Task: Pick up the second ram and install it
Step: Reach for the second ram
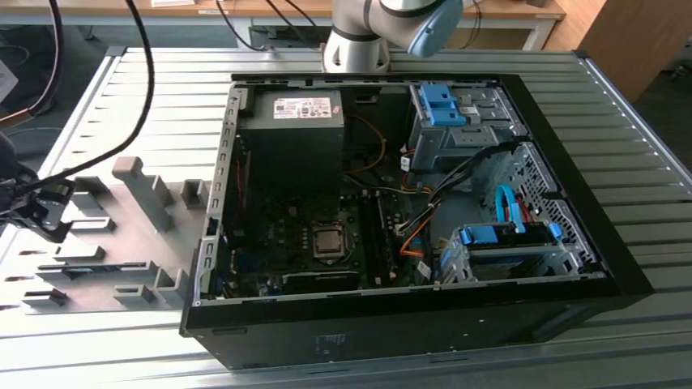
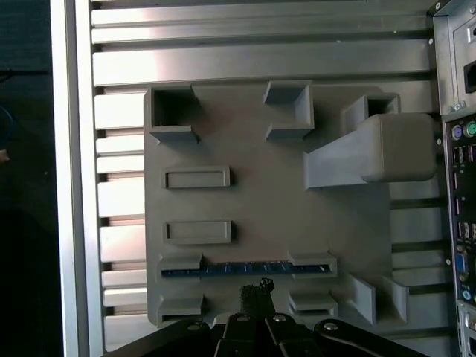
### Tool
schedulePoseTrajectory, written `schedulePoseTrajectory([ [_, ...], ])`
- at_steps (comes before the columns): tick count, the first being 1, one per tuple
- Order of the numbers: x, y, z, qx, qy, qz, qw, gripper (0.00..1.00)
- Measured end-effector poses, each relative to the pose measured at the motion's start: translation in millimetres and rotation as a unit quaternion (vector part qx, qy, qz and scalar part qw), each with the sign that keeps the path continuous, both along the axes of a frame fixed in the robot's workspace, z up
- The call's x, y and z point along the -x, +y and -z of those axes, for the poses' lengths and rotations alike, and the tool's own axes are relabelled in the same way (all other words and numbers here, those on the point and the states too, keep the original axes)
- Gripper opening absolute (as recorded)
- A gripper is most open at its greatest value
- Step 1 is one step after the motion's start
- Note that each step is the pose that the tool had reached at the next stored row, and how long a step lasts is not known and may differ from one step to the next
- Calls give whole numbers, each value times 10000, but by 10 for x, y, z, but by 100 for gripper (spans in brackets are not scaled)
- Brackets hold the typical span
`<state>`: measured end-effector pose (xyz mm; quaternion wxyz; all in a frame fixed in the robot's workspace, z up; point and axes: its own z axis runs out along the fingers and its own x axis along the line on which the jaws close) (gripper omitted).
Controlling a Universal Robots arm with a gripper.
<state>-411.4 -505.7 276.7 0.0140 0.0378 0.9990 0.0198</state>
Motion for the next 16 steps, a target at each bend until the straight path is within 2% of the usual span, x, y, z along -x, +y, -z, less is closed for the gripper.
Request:
schedulePoseTrajectory([
  [16,0,-8,165,8,0,0,10000,11],
])
